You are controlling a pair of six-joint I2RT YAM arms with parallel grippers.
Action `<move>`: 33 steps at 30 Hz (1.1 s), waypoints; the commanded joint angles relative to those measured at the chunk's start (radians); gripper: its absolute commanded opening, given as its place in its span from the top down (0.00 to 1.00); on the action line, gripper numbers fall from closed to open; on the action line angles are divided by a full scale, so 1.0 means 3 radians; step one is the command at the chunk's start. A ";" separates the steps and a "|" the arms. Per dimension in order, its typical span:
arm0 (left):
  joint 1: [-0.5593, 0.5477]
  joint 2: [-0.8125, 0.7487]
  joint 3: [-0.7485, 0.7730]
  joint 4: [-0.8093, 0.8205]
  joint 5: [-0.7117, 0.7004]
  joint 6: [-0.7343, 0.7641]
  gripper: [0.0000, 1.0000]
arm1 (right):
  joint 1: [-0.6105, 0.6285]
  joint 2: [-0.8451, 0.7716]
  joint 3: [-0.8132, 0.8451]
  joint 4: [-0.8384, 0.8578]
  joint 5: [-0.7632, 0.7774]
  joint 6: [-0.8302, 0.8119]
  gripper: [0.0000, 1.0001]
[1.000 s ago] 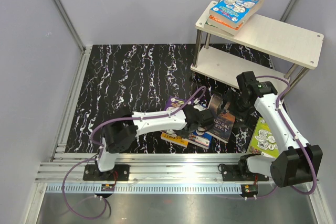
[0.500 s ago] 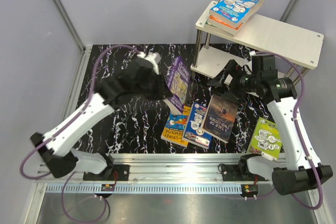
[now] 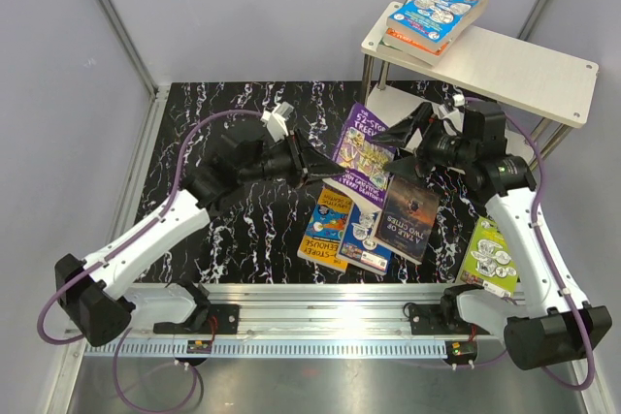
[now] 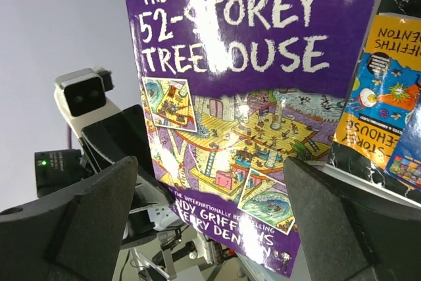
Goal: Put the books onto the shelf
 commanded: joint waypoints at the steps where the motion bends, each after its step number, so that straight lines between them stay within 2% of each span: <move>1: 0.0015 -0.0124 0.0048 0.1397 0.0293 -0.0586 1.00 | -0.0001 -0.0132 0.0027 0.0261 -0.0163 0.0140 0.00; 4: 0.0040 -0.0129 0.0048 0.1678 0.0288 -0.0765 1.00 | -0.0001 -0.0203 0.0007 0.0168 -0.0132 0.0104 0.00; 9: 0.0102 -0.0124 0.0176 0.1694 0.0267 -0.0816 1.00 | -0.0007 -0.0336 -0.0014 0.0014 -0.0050 0.0068 0.00; 16: 0.0112 -0.0170 0.0043 0.2088 0.0191 -0.1082 1.00 | -0.0007 -0.0449 -0.0147 0.0218 -0.0086 0.0278 0.00; 20: 0.0127 -0.0185 -0.0115 0.2511 0.0129 -0.1327 1.00 | -0.0001 -0.0479 -0.0162 0.0326 -0.0111 0.0415 0.00; 24: 0.0127 -0.0170 -0.0279 0.2854 0.0047 -0.1516 1.00 | -0.0001 -0.0566 -0.0361 0.0714 -0.0147 0.0747 0.00; 27: 0.0127 -0.0185 -0.0432 0.3095 -0.0055 -0.1634 1.00 | 0.0004 -0.0658 -0.0525 0.1214 -0.0157 0.1070 0.00; 30: 0.0127 -0.0180 -0.0540 0.3294 -0.0167 -0.1726 1.00 | 0.0009 -0.0704 -0.0561 0.1374 -0.0137 0.1229 0.03; 31: 0.0127 -0.0175 -0.0555 0.3386 -0.0178 -0.1747 1.00 | 0.0009 -0.0710 -0.0551 0.1385 -0.0137 0.1244 0.10; 33: 0.0127 -0.0165 -0.0591 0.3438 -0.0198 -0.1793 1.00 | 0.0009 -0.0725 -0.0536 0.1441 -0.0132 0.1290 0.17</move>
